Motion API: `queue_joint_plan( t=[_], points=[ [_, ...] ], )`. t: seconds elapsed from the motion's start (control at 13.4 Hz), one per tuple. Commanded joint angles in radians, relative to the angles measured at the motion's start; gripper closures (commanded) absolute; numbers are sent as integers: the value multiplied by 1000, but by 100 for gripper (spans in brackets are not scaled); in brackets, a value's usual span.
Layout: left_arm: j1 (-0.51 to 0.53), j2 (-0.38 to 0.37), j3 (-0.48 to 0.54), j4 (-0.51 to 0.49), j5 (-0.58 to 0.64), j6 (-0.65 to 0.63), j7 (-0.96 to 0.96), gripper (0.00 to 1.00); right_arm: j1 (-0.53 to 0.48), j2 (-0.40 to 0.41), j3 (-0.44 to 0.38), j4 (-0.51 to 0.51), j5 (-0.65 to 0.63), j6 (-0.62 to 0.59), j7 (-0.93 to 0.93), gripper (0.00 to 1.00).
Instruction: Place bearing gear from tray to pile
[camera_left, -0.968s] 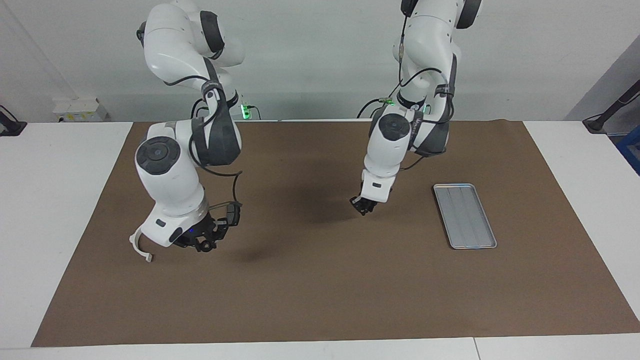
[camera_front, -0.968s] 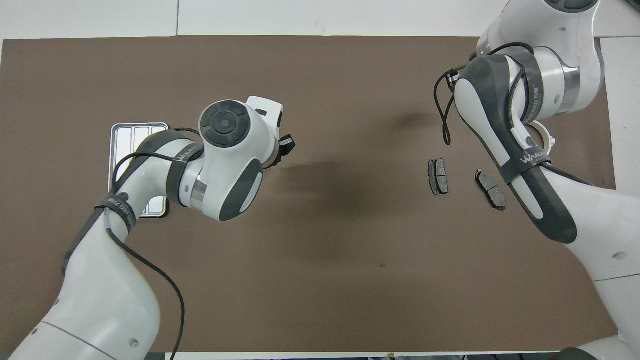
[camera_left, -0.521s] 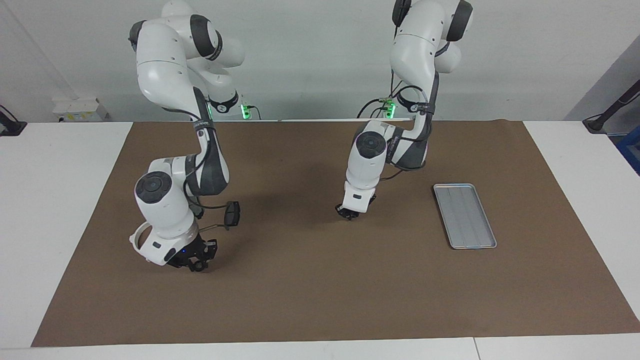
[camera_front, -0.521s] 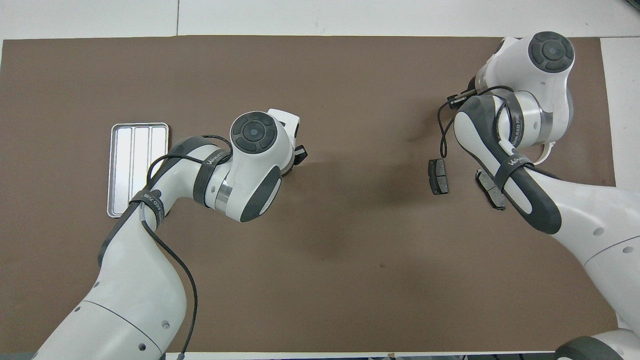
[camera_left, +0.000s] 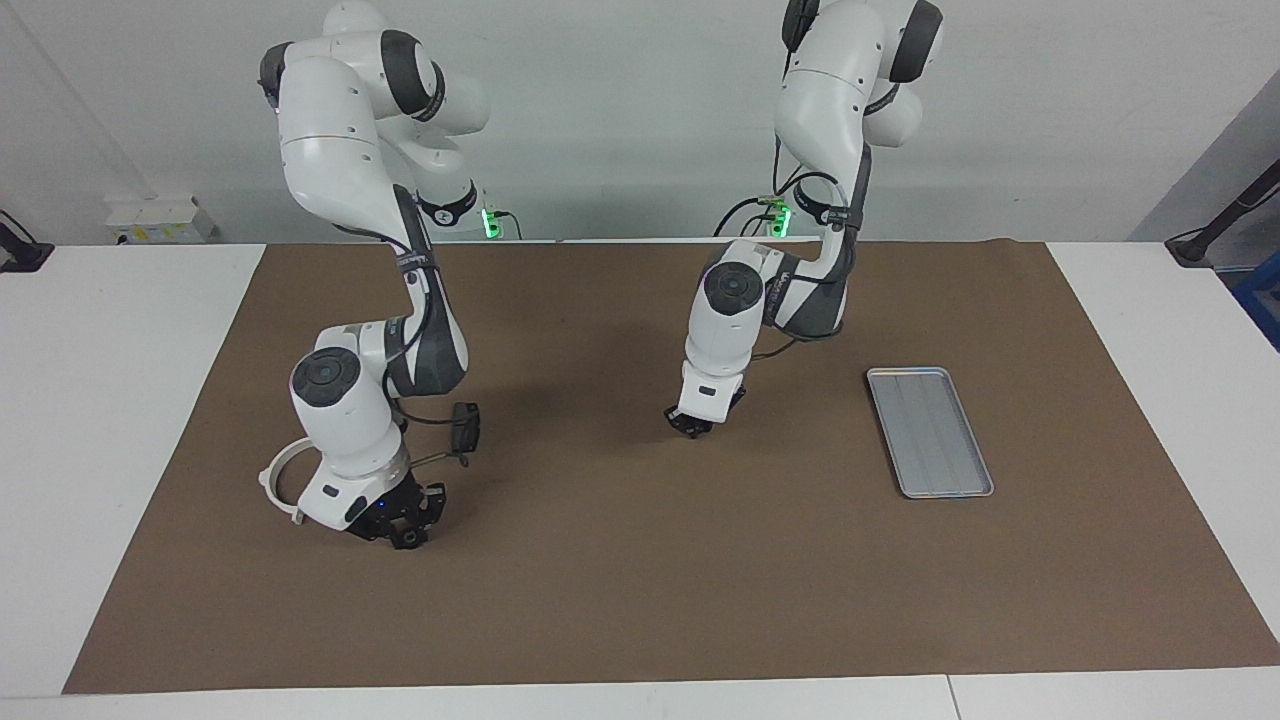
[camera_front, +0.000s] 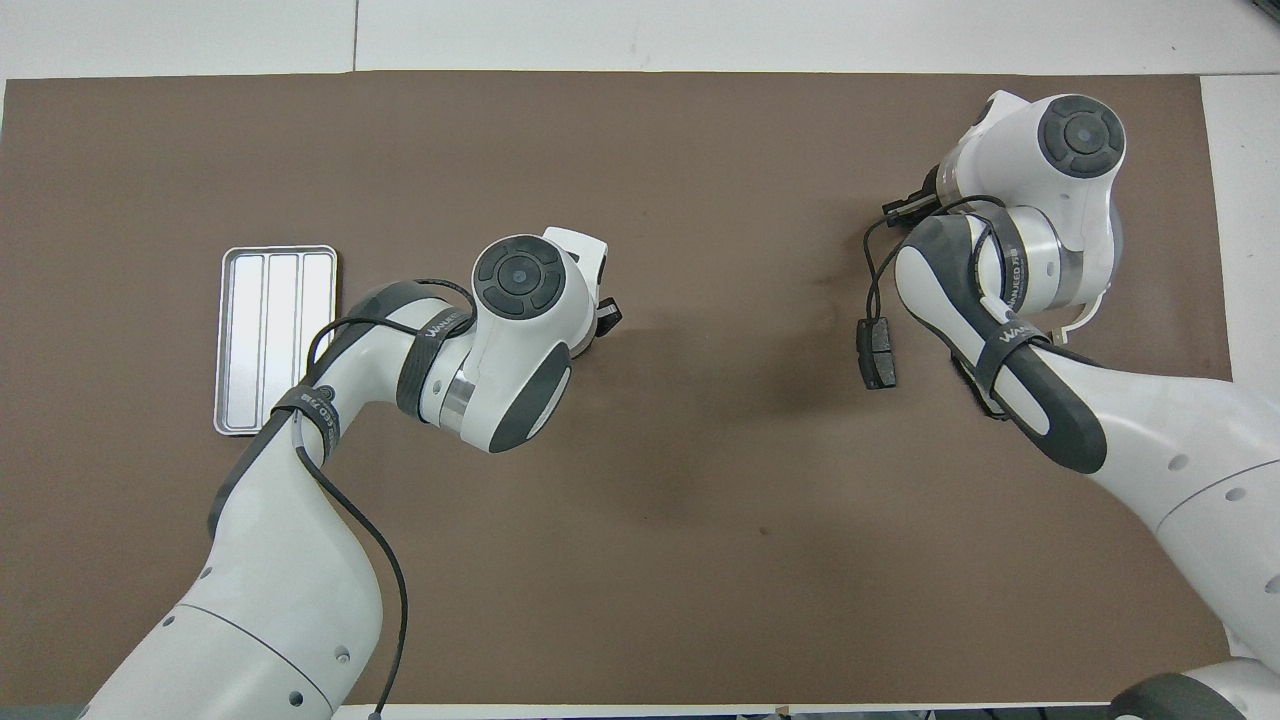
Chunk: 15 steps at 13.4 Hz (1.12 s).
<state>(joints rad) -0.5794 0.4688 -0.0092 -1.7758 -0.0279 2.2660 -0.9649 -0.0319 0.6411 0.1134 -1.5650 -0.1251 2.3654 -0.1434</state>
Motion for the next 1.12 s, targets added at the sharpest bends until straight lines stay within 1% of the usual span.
queue_joint_plan(
  t=[0.0,0.07,0.22,0.37,0.45,0.52,0.67,0.74,0.89,0.97,1.04],
  points=[
    [-19,-19,20,-27,3,20,-17,30,-9,-14,11,-32,18,18,-15,1],
    [-20,-19,24,-11,3,3,-23,0,-2,-17,9,-32,18,14,-12,0],
    [1,-30,28,33,37,-57,-24,0,6,-40,8,-29,6,-23,-12,0],
    [70,-151,47,24,51,-136,3,0,21,-87,8,-26,4,-99,-10,0],
    [132,-223,46,24,51,-192,44,0,49,-118,8,-21,5,-156,22,0],
    [180,-292,44,27,48,-241,89,0,72,-154,11,-18,5,-223,103,0],
    [251,-382,46,33,48,-349,190,0,159,-208,12,-10,16,-317,287,0],
    [274,-425,49,27,46,-402,274,0,214,-218,14,-3,19,-348,424,0],
    [355,-496,49,26,42,-512,420,0,329,-222,14,8,21,-348,693,0],
    [371,-518,51,26,42,-558,493,0,372,-227,15,8,28,-345,810,0],
    [387,-519,51,26,42,-581,538,0,409,-227,15,6,50,-341,899,0]
  ],
)
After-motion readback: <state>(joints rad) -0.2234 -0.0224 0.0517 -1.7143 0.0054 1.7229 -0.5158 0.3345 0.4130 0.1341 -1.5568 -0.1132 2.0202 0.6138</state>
